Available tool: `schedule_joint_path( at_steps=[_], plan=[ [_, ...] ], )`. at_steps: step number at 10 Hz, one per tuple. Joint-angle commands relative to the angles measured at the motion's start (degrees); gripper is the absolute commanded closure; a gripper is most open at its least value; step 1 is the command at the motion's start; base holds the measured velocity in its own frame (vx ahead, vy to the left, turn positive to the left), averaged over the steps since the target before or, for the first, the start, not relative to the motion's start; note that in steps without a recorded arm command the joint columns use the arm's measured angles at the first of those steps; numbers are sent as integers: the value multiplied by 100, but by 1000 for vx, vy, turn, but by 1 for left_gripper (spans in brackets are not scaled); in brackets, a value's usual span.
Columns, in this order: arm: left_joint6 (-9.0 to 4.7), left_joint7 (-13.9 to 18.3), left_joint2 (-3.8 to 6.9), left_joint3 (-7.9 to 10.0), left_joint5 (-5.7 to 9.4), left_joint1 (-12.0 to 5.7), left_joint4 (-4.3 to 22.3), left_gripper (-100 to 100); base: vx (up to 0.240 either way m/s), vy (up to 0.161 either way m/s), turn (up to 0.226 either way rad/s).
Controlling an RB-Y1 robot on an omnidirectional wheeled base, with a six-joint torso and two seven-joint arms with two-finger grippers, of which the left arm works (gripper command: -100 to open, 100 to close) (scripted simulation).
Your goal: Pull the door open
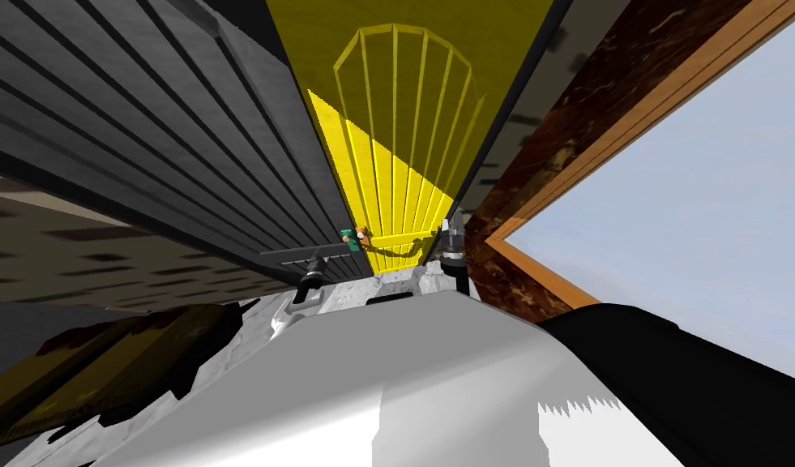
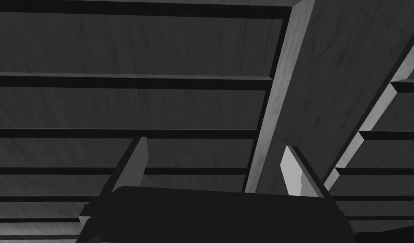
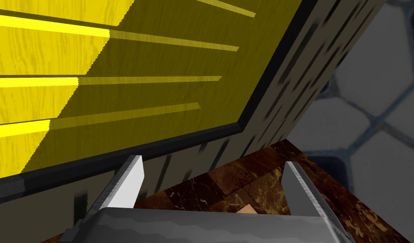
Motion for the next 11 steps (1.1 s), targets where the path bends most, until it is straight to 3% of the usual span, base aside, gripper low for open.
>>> schedule_joint_path(
  at_steps=[1,4,5,6,11],
  plan=[
    [-13,-7,-59,-67,-13,-73,-40,-100,210,17,-104],
    [-44,-15,-190,-237,-46,-247,-109,-100,179,-72,-145],
    [-52,-21,-173,-194,-42,-219,-67,-100,82,-63,-25],
    [-52,-21,-173,-194,-42,-219,-67,100,-11,10,27],
    [-52,-21,-173,-194,-42,-219,-67,100,-16,14,1]
  ],
)
